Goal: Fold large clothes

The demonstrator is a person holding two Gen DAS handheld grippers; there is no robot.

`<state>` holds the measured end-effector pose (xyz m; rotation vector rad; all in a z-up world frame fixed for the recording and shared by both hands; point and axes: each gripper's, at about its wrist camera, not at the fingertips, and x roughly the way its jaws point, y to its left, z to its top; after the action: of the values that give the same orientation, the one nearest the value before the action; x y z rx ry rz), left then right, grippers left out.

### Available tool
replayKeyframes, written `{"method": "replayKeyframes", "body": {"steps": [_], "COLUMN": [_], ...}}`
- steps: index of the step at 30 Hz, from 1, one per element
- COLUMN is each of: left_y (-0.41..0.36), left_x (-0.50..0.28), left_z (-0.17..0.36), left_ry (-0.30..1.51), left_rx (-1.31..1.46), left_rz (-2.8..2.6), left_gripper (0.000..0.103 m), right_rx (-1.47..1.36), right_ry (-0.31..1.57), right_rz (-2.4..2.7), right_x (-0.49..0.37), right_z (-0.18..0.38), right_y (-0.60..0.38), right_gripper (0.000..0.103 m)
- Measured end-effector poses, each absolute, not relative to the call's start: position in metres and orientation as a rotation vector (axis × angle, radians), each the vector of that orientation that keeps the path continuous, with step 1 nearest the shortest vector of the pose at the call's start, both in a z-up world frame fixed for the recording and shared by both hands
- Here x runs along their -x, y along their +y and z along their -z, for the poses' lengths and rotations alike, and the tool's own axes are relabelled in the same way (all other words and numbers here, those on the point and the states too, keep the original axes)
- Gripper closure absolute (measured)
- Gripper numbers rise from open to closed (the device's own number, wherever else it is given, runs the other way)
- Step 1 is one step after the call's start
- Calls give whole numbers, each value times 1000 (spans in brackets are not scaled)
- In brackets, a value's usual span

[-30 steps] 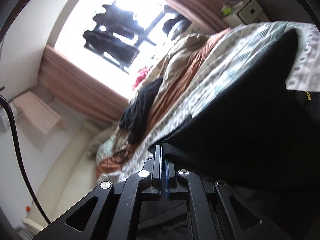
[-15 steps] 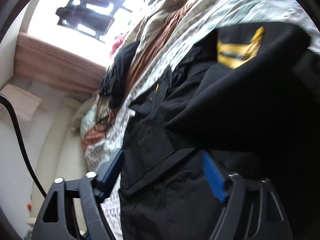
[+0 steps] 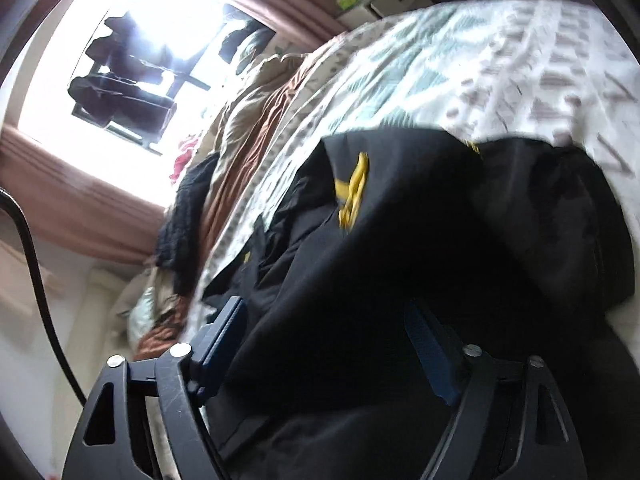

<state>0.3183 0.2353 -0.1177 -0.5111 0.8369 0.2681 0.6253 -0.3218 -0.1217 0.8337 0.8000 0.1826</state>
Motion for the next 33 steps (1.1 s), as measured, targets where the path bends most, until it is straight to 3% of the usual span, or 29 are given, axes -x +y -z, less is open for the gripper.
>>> {"method": "replayKeyframes", "body": {"steps": [1,3,4,12,19,21,23,25,27,33], "left_y": [239,246,250,280,300,301,300,297,289,260], "left_x": [-315,-306,-303,-274,-263,-265,-267,-271,-278,-302], "left_z": [116,111,110,106,112,114,116,115,115,118], "left_ry": [830,817,812,821,832,833,832,828,823,841], "left_rx": [513,512,513,513,532,538,548,554,550,525], "left_rz": [-279,-303,-312,-394,-443,-450,-448,-436,-414,-336], "left_gripper": [22,22,22,22,22,22,22,22,22,22], "right_rx": [-805,-766,-750,-496,-392,-343,-315,-379,-436,-552], "right_ry": [786,777,753,715,785,828,878,915,895,825], "right_rz": [-186,-192,-194,-238,-363,-395,-415,-493,-529,-526], "right_x": [-632,-636,-635,-652,-674,-681,-684,-685,-679,-655], "right_z": [120,113,107,69,79,88,95,103,100,82], "right_y": [-318,-317,-314,-245,-175,-153,-138,-135,-145,-192], "right_gripper": [61,84,88,93,96,96,86,53,39,37]}}
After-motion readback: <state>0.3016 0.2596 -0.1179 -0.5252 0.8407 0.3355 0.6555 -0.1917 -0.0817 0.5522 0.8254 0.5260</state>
